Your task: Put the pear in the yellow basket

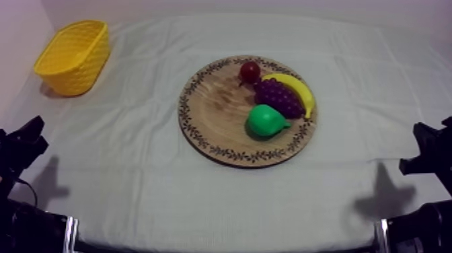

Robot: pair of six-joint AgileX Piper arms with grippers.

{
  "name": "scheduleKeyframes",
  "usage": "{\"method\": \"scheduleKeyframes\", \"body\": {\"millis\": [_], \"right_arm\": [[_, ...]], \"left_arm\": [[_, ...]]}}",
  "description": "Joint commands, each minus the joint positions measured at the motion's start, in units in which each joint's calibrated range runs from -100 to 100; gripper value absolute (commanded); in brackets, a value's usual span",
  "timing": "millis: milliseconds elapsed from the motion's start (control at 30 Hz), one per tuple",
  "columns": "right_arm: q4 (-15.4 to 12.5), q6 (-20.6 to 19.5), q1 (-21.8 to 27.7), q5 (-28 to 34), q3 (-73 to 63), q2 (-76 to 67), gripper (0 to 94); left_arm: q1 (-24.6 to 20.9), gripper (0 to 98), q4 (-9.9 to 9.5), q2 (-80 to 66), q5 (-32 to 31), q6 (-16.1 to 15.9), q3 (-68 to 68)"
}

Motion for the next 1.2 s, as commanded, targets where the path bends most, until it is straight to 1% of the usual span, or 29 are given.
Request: {"method": "scheduleKeyframes", "body": {"millis": [0,433,667,800,967,1167], "right_arm": [[0.0,0.0,0.0,0.0,0.0,0.0,0.3],[0.0,0.0,0.0,0.0,0.0,0.0,0.3],[0.0,0.0,0.0,0.0,0.0,0.0,0.3],[0.0,0.0,0.0,0.0,0.0,0.0,0.3],[0.0,0.0,0.0,0.0,0.0,0.0,0.3],[0.0,0.0,0.0,0.0,0.0,0.0,0.3]], "left_arm": [[-0.1,0.0,0.05,0.0,-0.7,-8.5,0.3],[-0.1,0.0,0.03,0.0,-0.6,-8.6,0.3],[0.4,0.0,0.29,0.4,3.0,-9.8,-4.8],[1.1,0.0,0.92,4.4,4.3,-11.1,-11.3],[2.5,0.0,2.02,12.7,6.8,-13.4,-23.5],[4.3,0.0,3.00,24.4,13.6,-16.5,-41.1]]}}
